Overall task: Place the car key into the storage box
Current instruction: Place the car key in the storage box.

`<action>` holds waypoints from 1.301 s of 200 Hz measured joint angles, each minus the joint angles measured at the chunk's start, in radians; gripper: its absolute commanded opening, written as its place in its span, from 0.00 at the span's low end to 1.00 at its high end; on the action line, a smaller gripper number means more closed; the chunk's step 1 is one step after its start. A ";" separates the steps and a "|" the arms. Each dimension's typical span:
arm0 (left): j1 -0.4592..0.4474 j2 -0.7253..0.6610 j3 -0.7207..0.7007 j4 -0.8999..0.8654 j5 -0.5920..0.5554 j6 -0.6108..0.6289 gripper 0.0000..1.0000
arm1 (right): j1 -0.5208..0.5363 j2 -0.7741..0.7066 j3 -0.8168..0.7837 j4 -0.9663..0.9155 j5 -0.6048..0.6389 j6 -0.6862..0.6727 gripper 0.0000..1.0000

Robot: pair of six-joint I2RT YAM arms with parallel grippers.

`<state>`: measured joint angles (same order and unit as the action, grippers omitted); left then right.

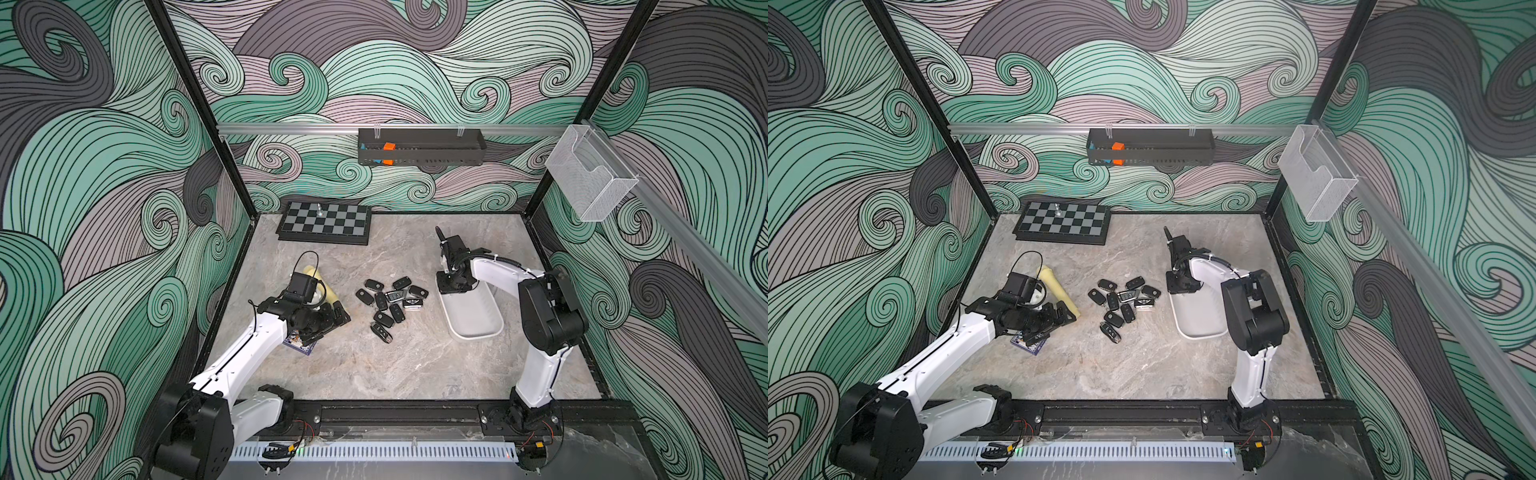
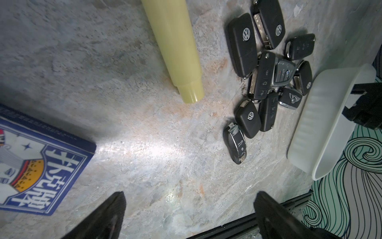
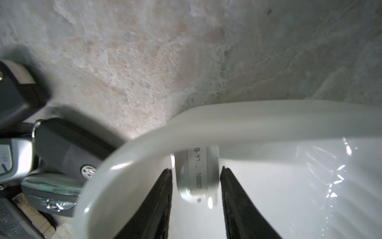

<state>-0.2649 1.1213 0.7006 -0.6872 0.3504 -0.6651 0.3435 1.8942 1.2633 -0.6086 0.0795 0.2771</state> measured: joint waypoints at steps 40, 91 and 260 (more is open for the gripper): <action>0.000 0.000 0.000 -0.002 -0.002 -0.001 0.98 | 0.000 0.000 0.007 -0.001 -0.009 0.003 0.50; 0.000 0.003 0.000 0.000 -0.002 -0.012 0.98 | 0.000 -0.197 -0.065 -0.007 -0.017 -0.004 0.52; 0.000 0.167 0.074 0.045 0.107 -0.034 0.98 | 0.328 -0.682 -0.434 0.027 -0.189 0.071 0.64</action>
<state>-0.2649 1.2888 0.7746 -0.6418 0.4576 -0.6994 0.6712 1.2125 0.8295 -0.5812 -0.1097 0.3481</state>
